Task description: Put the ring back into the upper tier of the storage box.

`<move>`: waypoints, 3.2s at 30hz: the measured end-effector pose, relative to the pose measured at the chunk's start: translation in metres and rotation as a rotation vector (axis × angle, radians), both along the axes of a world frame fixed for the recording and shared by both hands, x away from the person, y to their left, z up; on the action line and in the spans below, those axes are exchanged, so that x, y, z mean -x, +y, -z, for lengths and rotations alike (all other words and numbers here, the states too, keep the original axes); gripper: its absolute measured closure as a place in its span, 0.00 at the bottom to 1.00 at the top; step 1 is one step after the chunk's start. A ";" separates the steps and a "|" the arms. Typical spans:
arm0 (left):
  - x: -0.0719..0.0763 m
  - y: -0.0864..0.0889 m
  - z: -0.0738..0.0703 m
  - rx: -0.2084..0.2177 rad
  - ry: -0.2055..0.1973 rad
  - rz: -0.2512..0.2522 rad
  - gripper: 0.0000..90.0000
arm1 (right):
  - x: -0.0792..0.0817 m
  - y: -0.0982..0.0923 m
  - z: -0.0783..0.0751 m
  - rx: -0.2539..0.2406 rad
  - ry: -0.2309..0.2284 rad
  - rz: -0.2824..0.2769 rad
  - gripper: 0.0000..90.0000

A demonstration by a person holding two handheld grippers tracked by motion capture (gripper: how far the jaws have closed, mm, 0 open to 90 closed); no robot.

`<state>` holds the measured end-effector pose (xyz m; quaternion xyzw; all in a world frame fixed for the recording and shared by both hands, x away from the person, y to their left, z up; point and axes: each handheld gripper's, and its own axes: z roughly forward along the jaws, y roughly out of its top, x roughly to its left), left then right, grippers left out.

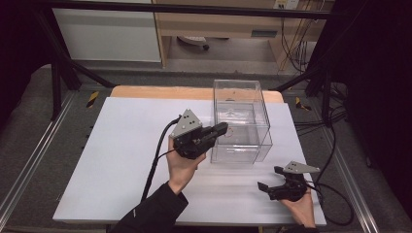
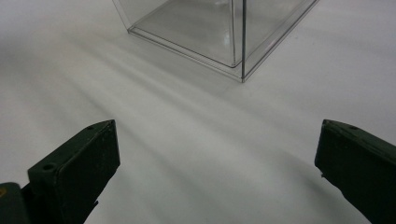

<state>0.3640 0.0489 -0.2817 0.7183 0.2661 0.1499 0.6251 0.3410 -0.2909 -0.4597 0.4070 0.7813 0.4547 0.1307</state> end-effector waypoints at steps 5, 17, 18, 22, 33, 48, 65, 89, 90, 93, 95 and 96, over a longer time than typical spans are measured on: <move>-0.004 -0.007 0.002 -0.027 0.011 0.006 0.97 | 0.000 0.000 0.000 -0.001 0.000 0.000 0.01; -0.010 -0.013 0.014 -0.083 0.050 0.029 0.97 | 0.000 0.000 0.000 -0.002 0.000 0.001 0.00; -0.011 -0.013 0.015 -0.087 0.056 0.032 0.97 | 0.000 0.000 0.000 -0.002 0.000 0.001 0.00; -0.013 -0.015 0.018 -0.105 0.066 0.034 0.97 | 0.000 0.000 0.000 -0.002 0.000 0.000 0.01; -0.014 -0.012 0.015 -0.097 0.081 0.043 0.86 | 0.000 0.000 0.000 -0.002 0.000 0.000 0.00; -0.005 0.018 0.001 -0.143 0.051 0.010 0.61 | 0.001 0.000 0.000 -0.002 -0.003 0.002 0.01; -0.006 0.074 0.026 -0.238 0.079 -0.076 0.35 | 0.001 0.000 0.000 0.000 -0.002 0.003 0.00; 0.007 0.144 0.103 -0.342 0.188 -0.172 0.09 | 0.001 0.000 0.000 0.004 -0.002 0.002 0.01; 0.008 0.146 0.105 -0.345 0.191 -0.174 0.09 | 0.001 0.000 0.000 0.005 -0.003 0.001 0.01; 0.011 0.155 0.115 -0.356 0.199 -0.183 0.08 | 0.001 0.001 0.000 0.003 0.000 0.004 0.01; 0.013 0.161 0.120 -0.356 0.204 -0.187 0.08 | 0.001 0.001 0.000 0.003 0.000 0.005 0.01; 0.014 0.165 0.123 -0.362 0.207 -0.188 0.08 | 0.001 0.000 0.000 0.004 -0.002 0.003 0.01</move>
